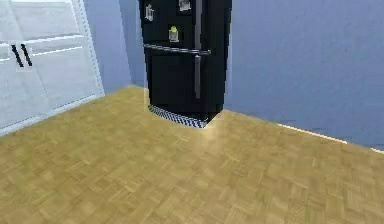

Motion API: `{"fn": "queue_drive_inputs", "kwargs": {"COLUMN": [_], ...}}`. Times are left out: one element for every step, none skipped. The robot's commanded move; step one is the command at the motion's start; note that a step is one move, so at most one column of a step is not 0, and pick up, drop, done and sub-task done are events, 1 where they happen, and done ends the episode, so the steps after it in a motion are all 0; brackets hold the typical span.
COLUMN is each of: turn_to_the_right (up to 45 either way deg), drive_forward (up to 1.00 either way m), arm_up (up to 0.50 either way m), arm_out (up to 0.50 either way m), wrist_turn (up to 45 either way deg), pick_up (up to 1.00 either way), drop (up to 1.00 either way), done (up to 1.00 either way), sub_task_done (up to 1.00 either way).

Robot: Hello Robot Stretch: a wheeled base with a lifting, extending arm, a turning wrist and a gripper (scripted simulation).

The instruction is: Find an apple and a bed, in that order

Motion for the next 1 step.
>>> {"fn": "queue_drive_inputs", "kwargs": {"turn_to_the_right": [30.0], "drive_forward": [0.0], "arm_up": [0.0], "arm_out": [0.0], "wrist_turn": [0.0], "pick_up": [0.0], "drop": [0.0], "done": [0.0], "sub_task_done": [0.0]}}
